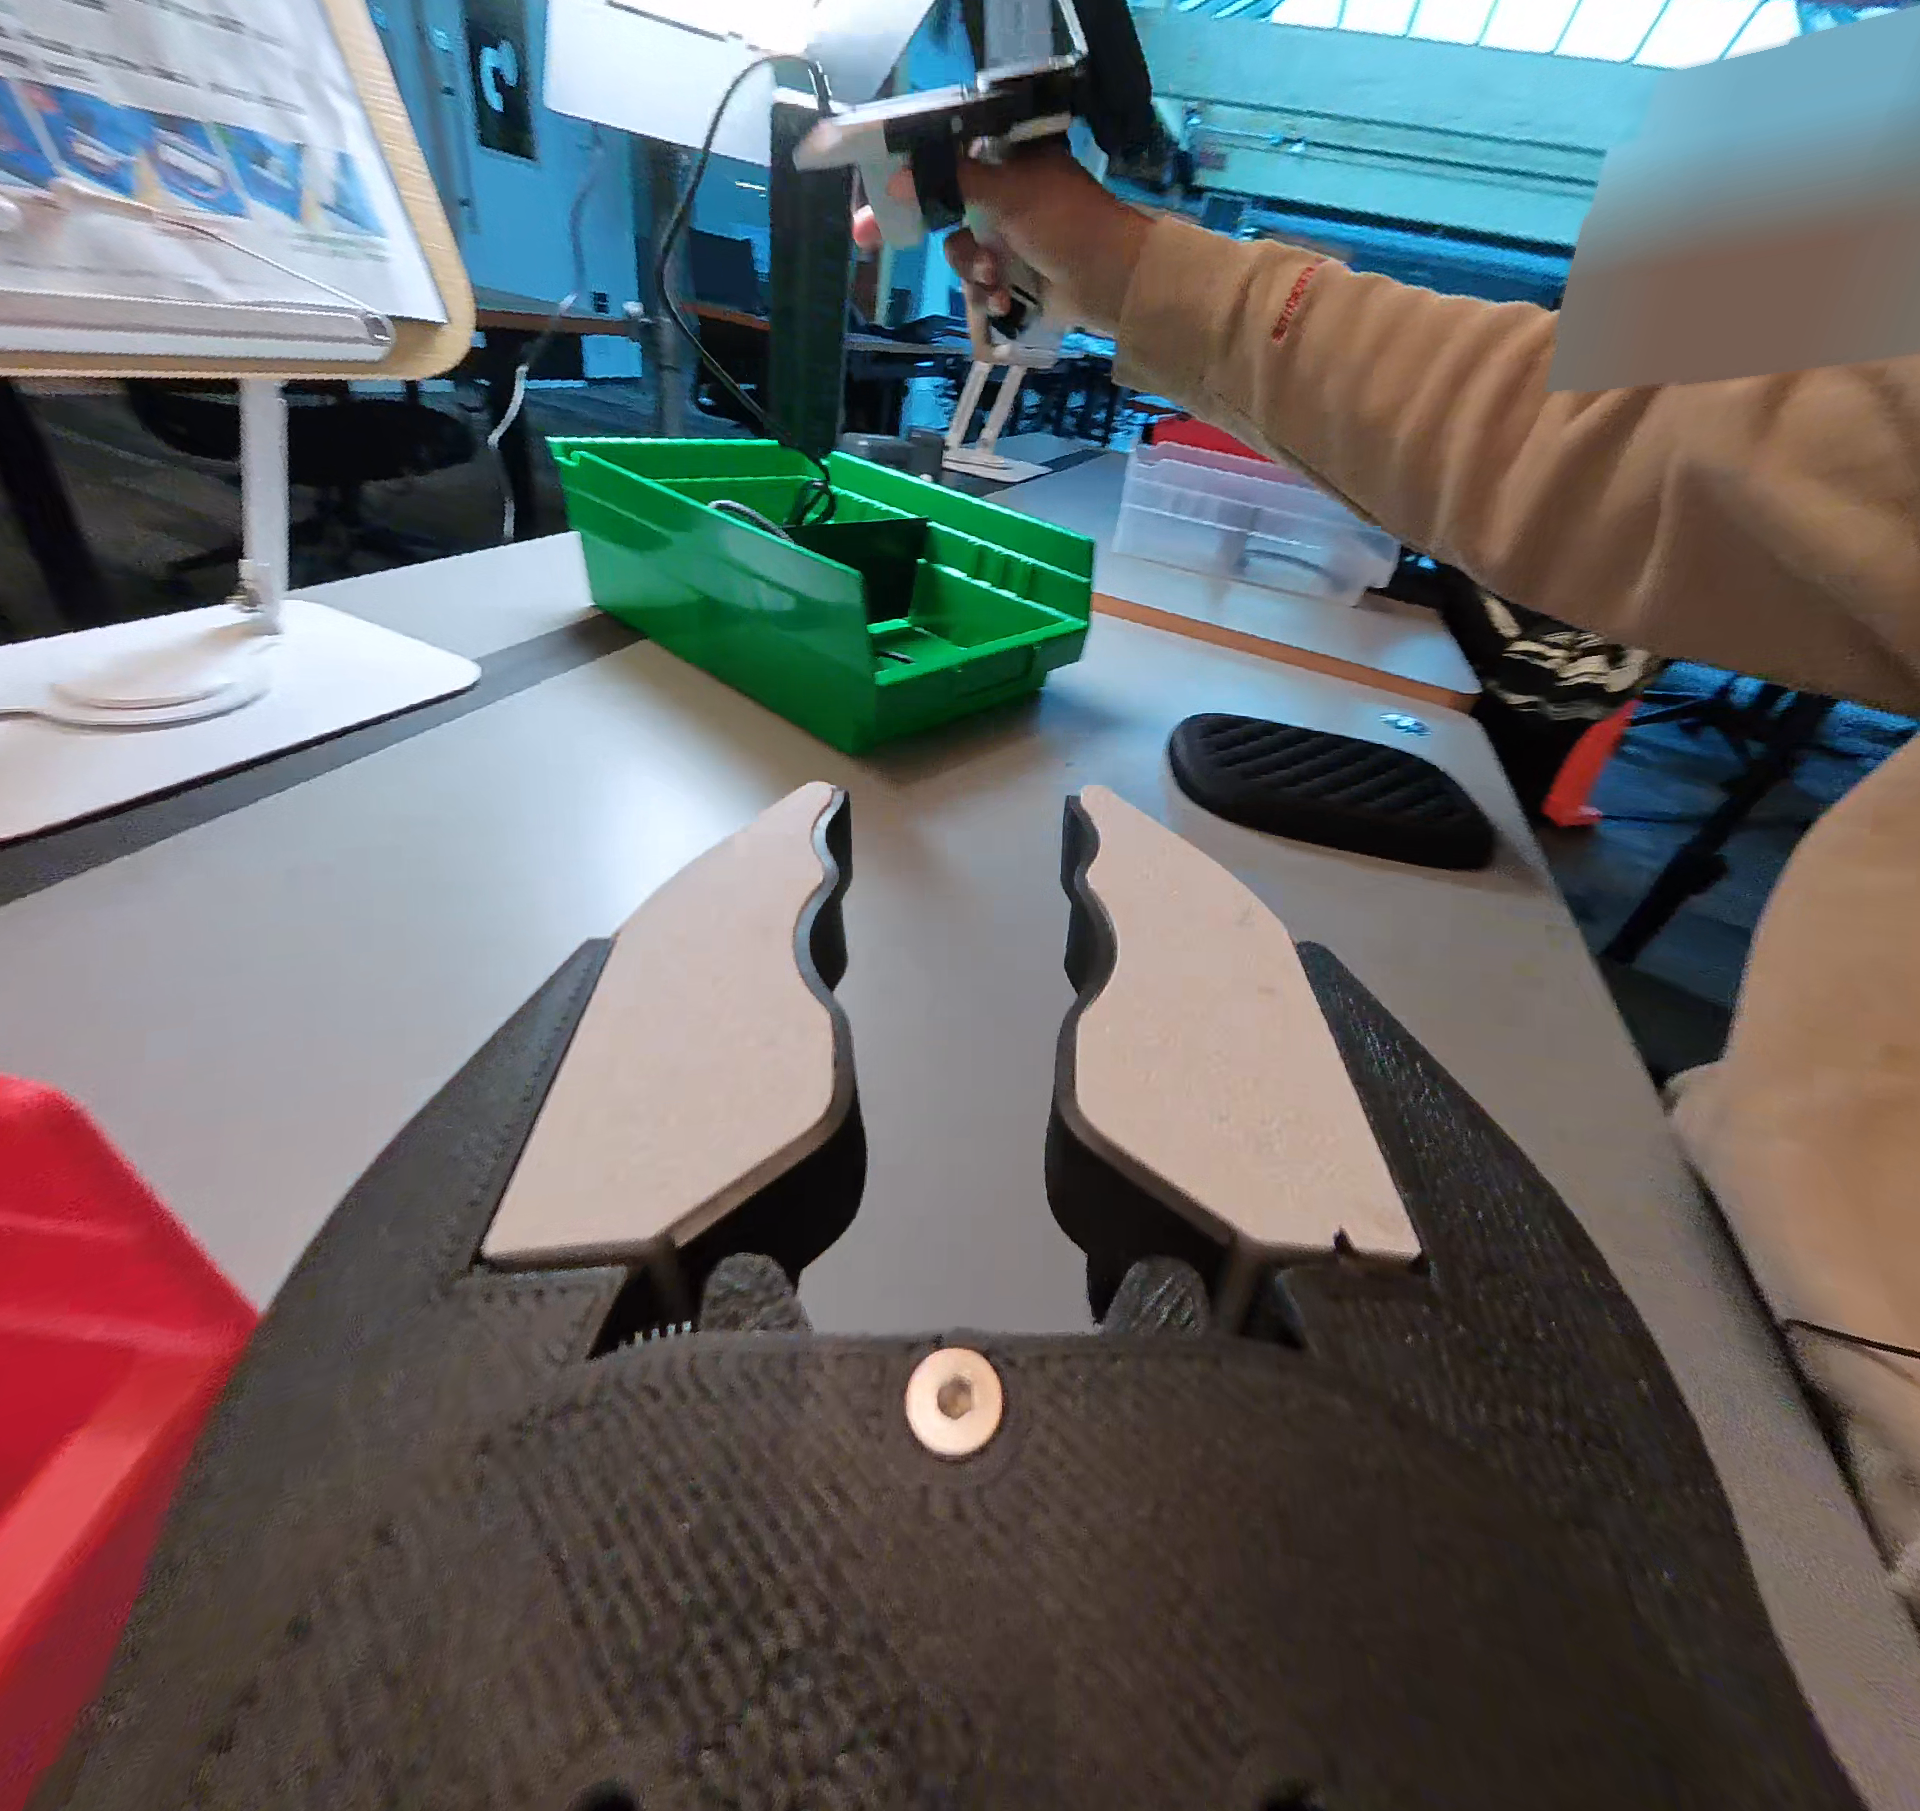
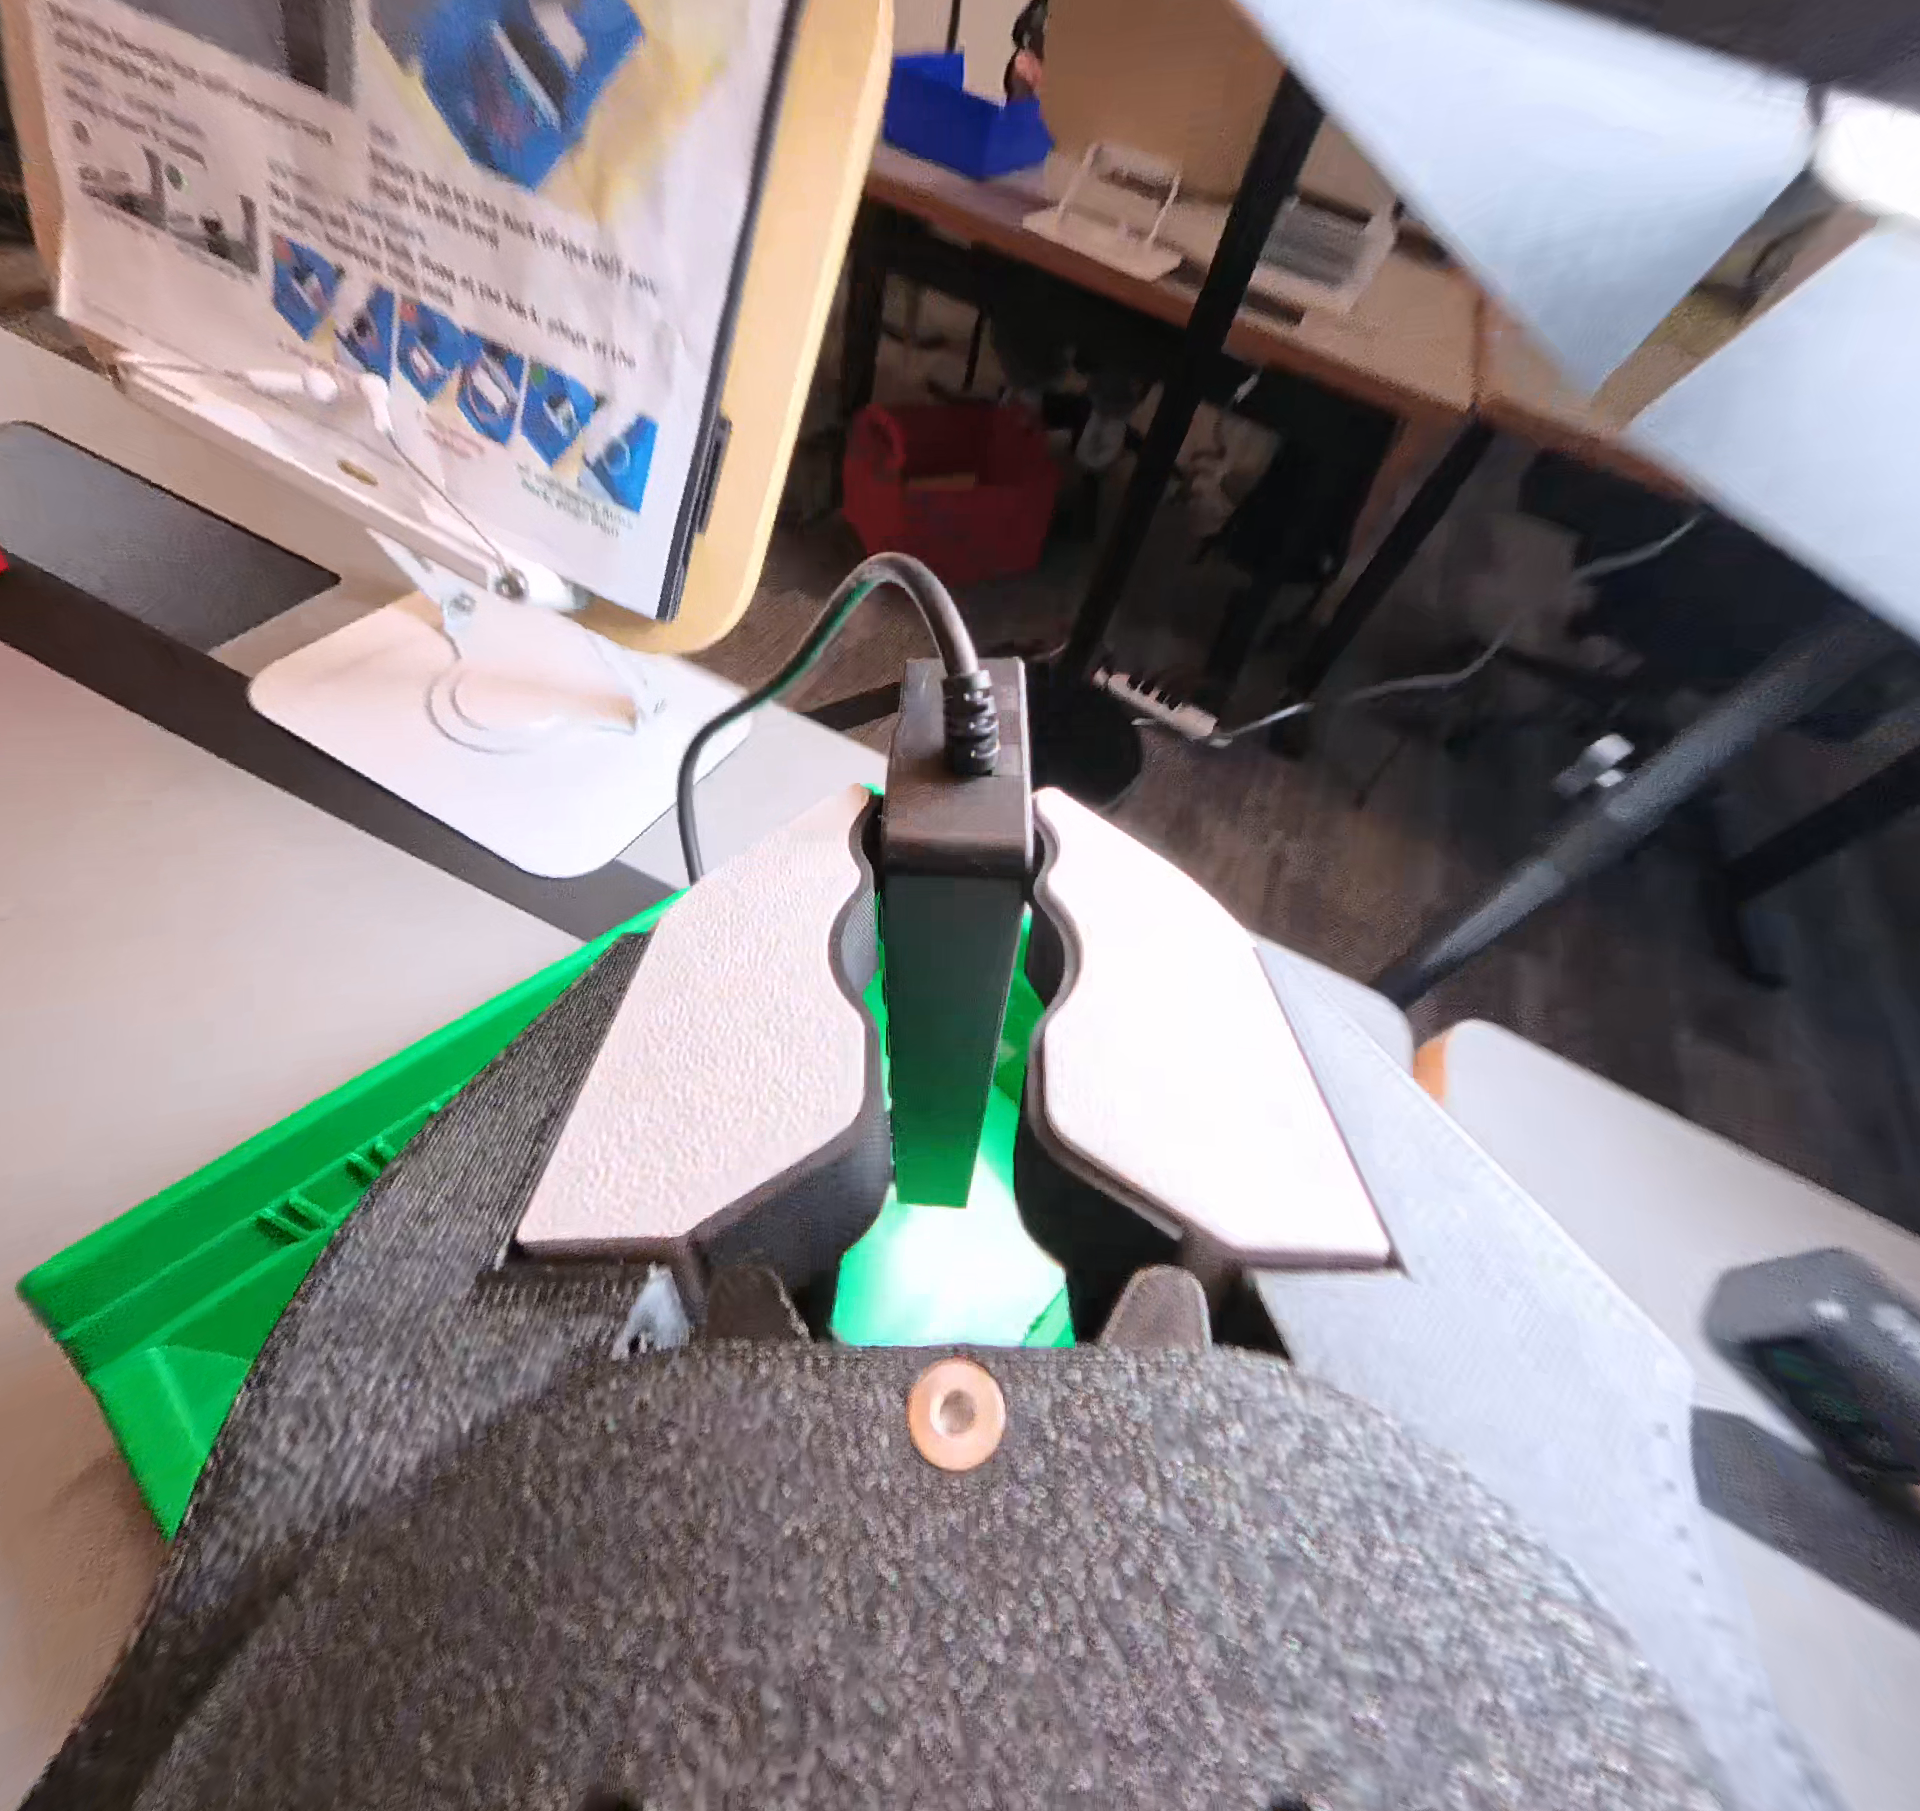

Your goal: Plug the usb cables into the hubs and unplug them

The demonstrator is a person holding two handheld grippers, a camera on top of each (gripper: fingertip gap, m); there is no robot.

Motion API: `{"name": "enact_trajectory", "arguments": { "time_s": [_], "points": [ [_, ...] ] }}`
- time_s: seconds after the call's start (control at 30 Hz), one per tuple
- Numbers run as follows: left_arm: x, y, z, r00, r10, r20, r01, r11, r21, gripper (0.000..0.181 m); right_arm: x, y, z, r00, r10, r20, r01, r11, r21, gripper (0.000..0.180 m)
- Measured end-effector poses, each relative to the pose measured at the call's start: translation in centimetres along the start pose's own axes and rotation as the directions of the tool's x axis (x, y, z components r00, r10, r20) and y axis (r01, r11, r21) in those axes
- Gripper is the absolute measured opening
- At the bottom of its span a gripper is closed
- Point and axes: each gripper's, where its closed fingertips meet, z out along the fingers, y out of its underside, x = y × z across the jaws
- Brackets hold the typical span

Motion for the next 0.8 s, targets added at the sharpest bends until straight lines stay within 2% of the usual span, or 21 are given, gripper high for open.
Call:
{"name": "enact_trajectory", "arguments": {
  "time_s": [0.1, 0.27, 0.43, 0.5, 0.67, 0.7, 0.8],
  "points": [
    [-0.8, 0.4, -0.2, 0.999, 0.024, 0.049, -0.024, 1.000, -0.006, 0.039, -0.3, 3.6, 2.4, 0.997, 0.072, 0.039, -0.069, 0.994, -0.081, 0.025],
    [-1.6, 1.2, -0.1, 0.996, 0.037, 0.086, -0.034, 0.999, -0.029, 0.039, 0.5, 8.8, 5.2, 0.991, 0.133, 0.012, -0.127, 0.966, -0.226, 0.025],
    [-1.9, 2.3, 0.2, 0.994, 0.042, 0.098, -0.035, 0.997, -0.066, 0.039, 2.0, 9.7, 6.1, 0.953, 0.303, -0.025, -0.301, 0.932, -0.201, 0.026],
    [-1.9, 2.6, 0.3, 0.994, 0.044, 0.098, -0.037, 0.996, -0.076, 0.039, 2.7, 9.8, 6.0, 0.909, 0.416, -0.030, -0.413, 0.890, -0.191, 0.026],
    [-2.0, 2.6, 0.3, 0.993, 0.065, 0.101, -0.056, 0.994, -0.090, 0.040, 3.2, 11.1, 5.8, 0.650, 0.759, 0.042, -0.749, 0.648, -0.136, 0.024],
    [-2.0, 2.6, 0.3, 0.993, 0.068, 0.101, -0.059, 0.994, -0.089, 0.040, 3.0, 11.8, 5.9, 0.644, 0.764, 0.029, -0.753, 0.640, -0.154, 0.024],
    [-2.1, 2.7, 0.3, 0.992, 0.068, 0.102, -0.059, 0.994, -0.094, 0.040, 2.9, 12.2, 5.5, 0.699, 0.715, -0.005, -0.706, 0.689, -0.167, 0.027]
  ]
}}
